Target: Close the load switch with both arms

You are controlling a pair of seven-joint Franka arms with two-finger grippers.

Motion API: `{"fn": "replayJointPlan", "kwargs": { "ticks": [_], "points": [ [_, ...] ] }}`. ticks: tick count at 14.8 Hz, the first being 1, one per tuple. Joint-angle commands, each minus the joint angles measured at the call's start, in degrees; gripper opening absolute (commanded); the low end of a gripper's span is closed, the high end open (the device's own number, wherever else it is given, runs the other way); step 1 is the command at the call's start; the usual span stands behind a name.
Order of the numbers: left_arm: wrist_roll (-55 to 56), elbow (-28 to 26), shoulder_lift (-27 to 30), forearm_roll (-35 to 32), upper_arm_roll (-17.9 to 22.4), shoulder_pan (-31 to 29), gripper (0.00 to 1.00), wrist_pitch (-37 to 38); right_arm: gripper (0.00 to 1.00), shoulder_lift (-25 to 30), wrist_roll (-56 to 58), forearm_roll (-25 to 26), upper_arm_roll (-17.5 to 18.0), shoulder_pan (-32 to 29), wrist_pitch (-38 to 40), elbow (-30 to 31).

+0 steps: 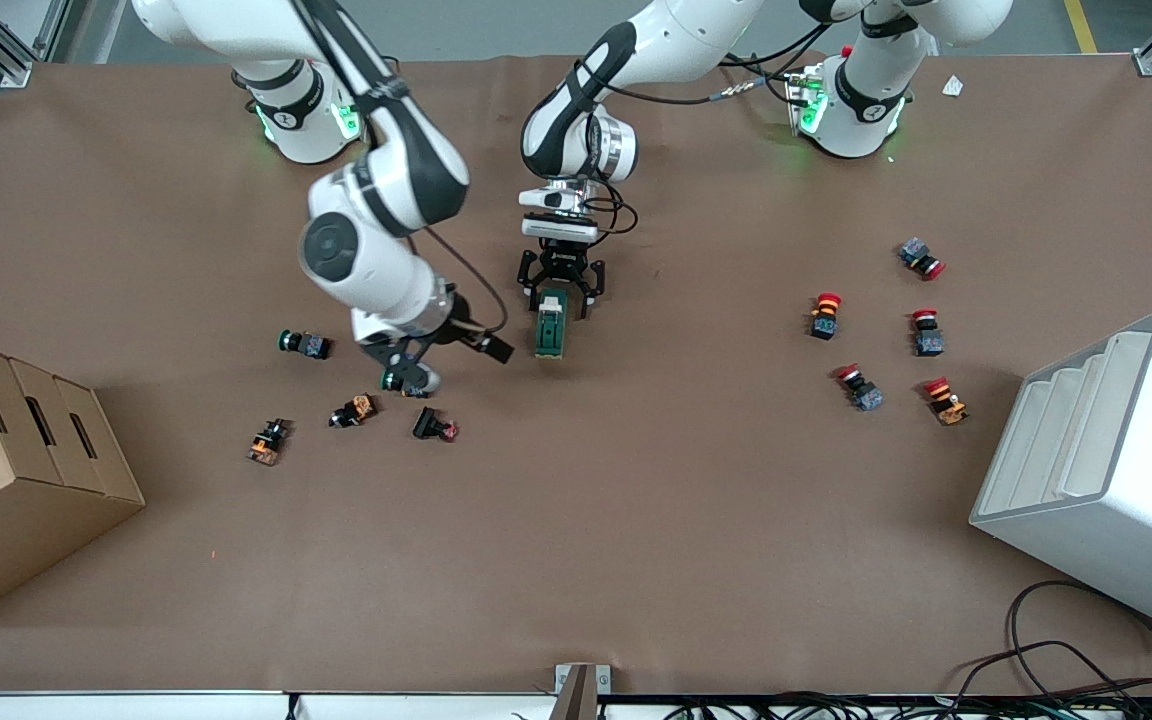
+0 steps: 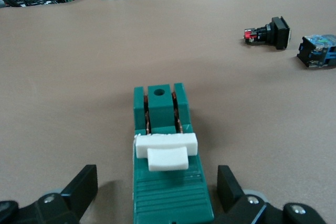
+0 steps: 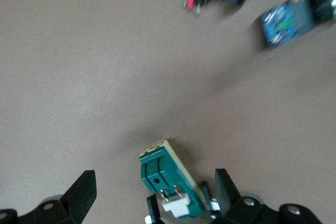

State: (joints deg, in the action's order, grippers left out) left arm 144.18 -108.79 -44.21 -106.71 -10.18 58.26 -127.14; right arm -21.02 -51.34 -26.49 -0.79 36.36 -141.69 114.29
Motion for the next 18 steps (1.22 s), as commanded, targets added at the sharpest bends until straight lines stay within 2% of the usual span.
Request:
{"fn": "replayJointPlan", "kwargs": {
  "ticks": [1,4,8,18],
  "points": [
    [0.6,-1.3,0.1,-0.8,0.2,-0.4,0.99,0.2,1.00,-2.3,-3.1,-4.0,-0.5,5.4,-7.5,2.4],
    [0.6,-1.4,0.1,-0.8,0.1,-0.4,0.99,0.2,1.00,-3.0,-3.6,-6.2,-0.5,8.9,-13.0,5.3],
    [0.5,-1.5,0.1,-0.7,0.1,-0.3,0.99,0.3,1.00,-3.7,-3.6,-7.0,-0.5,11.5,-15.8,7.3],
    [0.0,-1.5,0.2,-0.7,0.2,-0.4,1.00,0.3,1.00,-6.1,-3.7,-10.5,-0.5,15.1,-21.2,7.0]
  ]
}}
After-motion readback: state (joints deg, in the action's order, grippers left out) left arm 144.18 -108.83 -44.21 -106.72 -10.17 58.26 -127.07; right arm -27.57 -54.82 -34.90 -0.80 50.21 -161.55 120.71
